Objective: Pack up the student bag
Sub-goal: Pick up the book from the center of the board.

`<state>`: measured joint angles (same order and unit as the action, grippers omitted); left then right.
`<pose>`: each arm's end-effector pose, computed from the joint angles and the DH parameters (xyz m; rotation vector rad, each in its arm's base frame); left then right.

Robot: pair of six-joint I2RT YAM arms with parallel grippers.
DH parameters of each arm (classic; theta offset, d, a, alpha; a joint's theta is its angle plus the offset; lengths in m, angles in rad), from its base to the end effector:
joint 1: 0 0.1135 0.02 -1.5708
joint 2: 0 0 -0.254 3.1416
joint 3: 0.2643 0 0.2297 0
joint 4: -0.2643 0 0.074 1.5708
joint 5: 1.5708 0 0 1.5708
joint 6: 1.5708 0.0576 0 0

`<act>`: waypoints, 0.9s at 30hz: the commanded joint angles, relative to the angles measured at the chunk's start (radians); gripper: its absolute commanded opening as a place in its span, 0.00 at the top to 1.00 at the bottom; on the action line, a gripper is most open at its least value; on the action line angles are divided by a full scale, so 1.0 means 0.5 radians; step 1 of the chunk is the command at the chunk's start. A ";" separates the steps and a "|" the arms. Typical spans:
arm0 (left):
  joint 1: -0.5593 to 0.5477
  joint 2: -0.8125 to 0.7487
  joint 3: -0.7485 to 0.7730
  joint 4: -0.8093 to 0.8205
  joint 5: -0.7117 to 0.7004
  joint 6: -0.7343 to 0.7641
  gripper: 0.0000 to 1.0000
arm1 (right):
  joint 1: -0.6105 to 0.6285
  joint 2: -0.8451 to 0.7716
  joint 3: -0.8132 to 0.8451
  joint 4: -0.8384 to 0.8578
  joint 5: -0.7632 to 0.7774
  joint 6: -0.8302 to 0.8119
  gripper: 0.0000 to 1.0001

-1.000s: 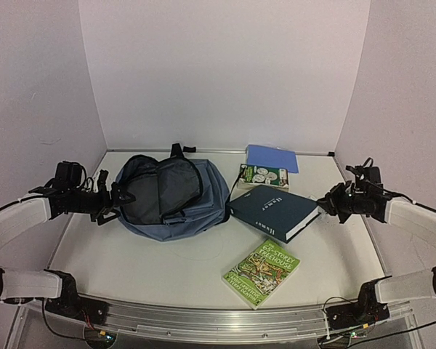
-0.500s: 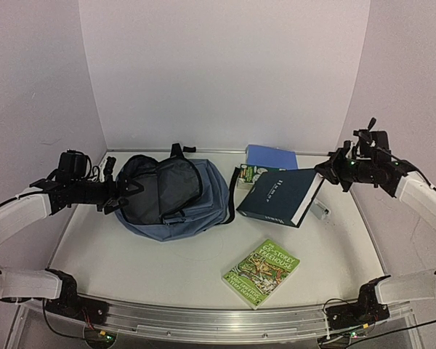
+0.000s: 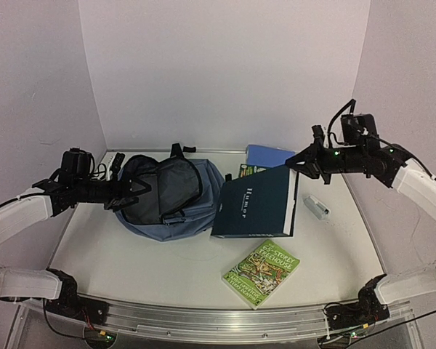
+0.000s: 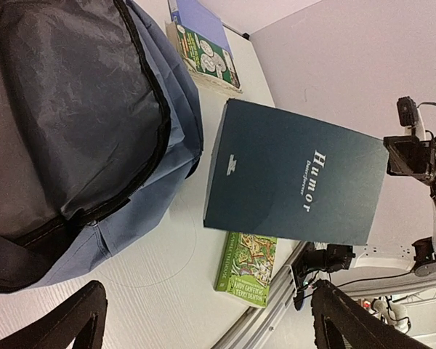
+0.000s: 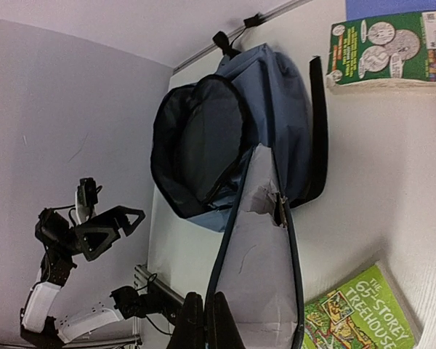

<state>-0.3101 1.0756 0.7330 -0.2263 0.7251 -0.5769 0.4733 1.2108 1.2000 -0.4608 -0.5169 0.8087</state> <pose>0.2045 -0.1056 0.2559 0.1608 2.2491 -1.2751 0.2215 0.1454 0.3525 0.0161 2.2455 1.2817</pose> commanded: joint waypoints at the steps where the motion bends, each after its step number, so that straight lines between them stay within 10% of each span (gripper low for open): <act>1: -0.010 -0.023 0.061 0.095 0.039 0.005 0.02 | 0.176 0.073 0.095 0.223 -0.172 0.057 1.00; 15: -0.273 0.157 -0.140 0.072 -0.074 -0.100 0.05 | 0.312 0.351 -0.458 0.367 0.145 -0.190 0.99; 20: -0.433 0.292 -0.290 0.207 -0.190 -0.198 0.07 | 0.311 0.462 -0.569 0.462 0.414 -0.297 0.83; 27: -0.476 0.509 -0.426 0.420 -0.192 -0.303 0.06 | 0.311 0.518 -0.727 0.477 0.599 -0.260 0.35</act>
<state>-0.5405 1.2880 0.5394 -0.1291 0.6451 -0.6844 0.6289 1.4633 0.8744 -0.2643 -0.3015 0.6791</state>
